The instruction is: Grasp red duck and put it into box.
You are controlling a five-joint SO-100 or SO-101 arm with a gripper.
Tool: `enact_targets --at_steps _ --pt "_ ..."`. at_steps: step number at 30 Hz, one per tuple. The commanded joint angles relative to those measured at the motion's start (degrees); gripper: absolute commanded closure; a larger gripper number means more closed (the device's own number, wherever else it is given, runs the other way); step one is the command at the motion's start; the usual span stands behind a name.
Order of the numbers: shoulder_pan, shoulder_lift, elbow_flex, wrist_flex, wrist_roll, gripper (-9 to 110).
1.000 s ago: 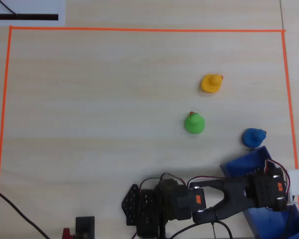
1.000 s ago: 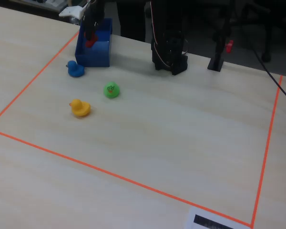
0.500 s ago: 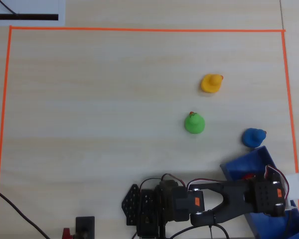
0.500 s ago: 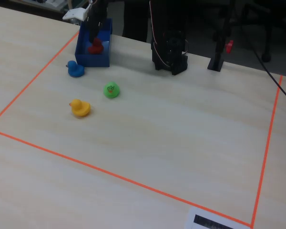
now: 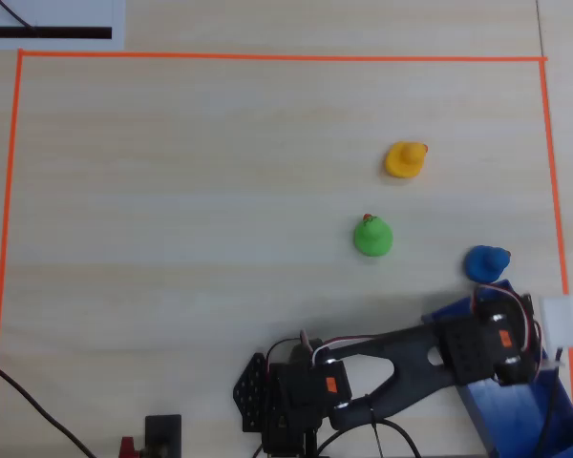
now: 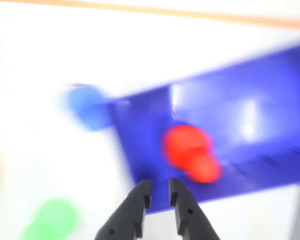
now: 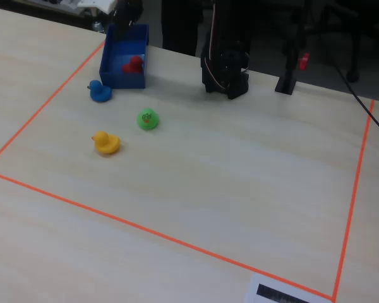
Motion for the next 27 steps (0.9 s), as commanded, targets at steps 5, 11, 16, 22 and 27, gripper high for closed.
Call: enact_targets --at_steps 5,11,16,22,27 --pt "-45.09 20.83 16.52 1.93 -2.02 101" --pt "-70.49 42.80 42.01 10.81 -8.96 101" --pt "-76.90 57.48 61.26 6.24 -17.93 101" --pt "-75.41 68.12 74.27 3.60 -21.18 101" --pt "-74.44 74.00 80.60 3.25 -21.18 101"
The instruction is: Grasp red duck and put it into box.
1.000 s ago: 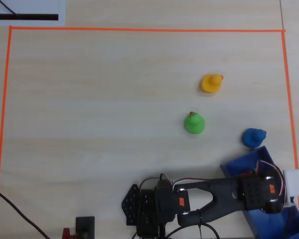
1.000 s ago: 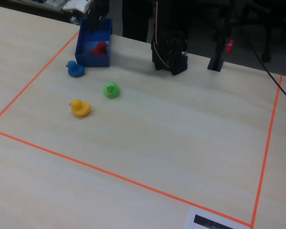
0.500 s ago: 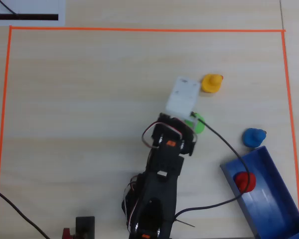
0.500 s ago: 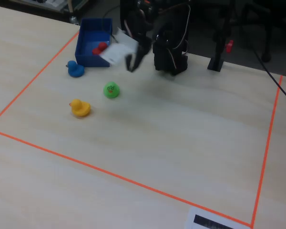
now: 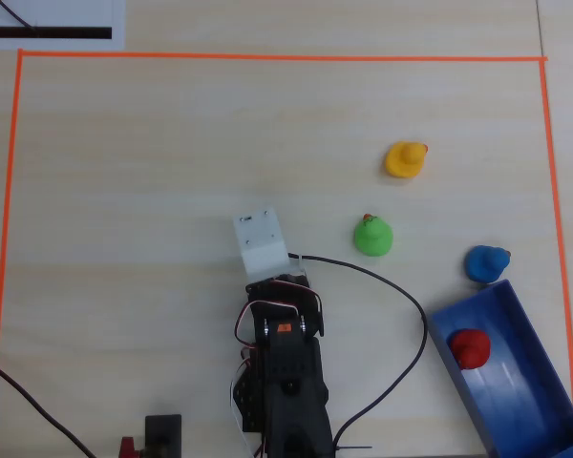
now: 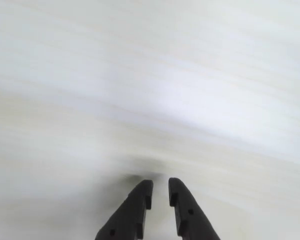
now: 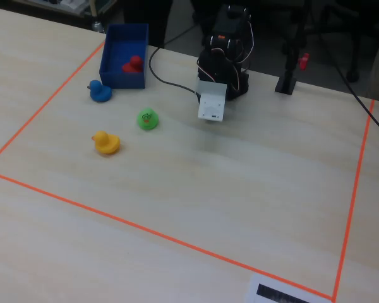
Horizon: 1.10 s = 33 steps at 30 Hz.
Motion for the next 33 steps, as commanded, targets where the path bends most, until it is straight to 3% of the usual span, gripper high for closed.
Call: enact_targets --at_steps 1,11,33 --pt "1.67 3.16 2.11 0.53 -0.35 101" --pt "1.05 8.26 2.11 7.38 7.03 101" --pt "1.14 8.26 2.11 7.47 7.21 100"
